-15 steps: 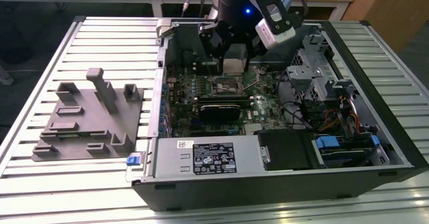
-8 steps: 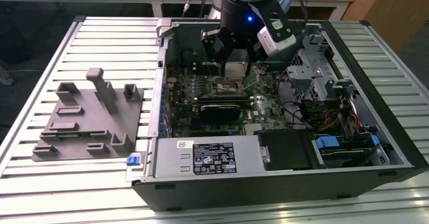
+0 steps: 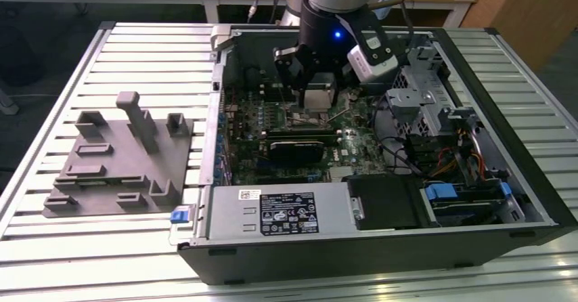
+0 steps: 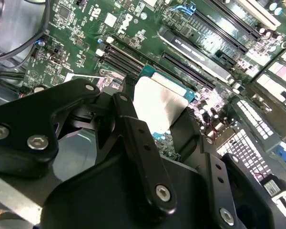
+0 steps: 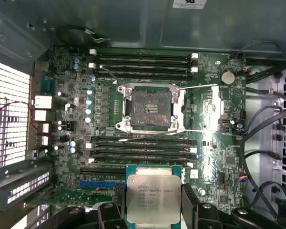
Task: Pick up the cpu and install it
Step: 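Pick up the cpu and move it towards the insertion slot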
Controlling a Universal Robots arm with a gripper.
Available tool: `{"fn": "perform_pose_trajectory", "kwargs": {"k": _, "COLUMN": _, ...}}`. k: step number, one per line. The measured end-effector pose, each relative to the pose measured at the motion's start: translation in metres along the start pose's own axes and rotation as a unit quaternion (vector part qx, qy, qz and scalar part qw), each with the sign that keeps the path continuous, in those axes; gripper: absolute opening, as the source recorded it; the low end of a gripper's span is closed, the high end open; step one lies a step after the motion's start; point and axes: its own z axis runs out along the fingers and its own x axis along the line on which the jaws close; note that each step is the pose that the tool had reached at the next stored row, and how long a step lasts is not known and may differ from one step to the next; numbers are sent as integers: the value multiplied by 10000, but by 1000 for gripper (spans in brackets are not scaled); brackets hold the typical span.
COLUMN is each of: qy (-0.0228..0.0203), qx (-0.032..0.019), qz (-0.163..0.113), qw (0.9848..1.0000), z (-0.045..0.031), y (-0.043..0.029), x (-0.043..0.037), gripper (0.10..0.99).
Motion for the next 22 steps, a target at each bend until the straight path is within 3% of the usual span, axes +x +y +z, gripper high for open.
{"fn": "perform_pose_trajectory", "kwargs": {"k": 10, "qy": 4, "qx": 0, "qz": 0, "qw": 10000, "z": 146, "y": 94, "x": -7, "gripper": 545}}
{"fn": "perform_pose_trajectory", "kwargs": {"k": 22, "qy": 4, "qx": 1, "qz": 0, "qw": 10000, "z": 286, "y": 292, "x": -10, "gripper": 545}}
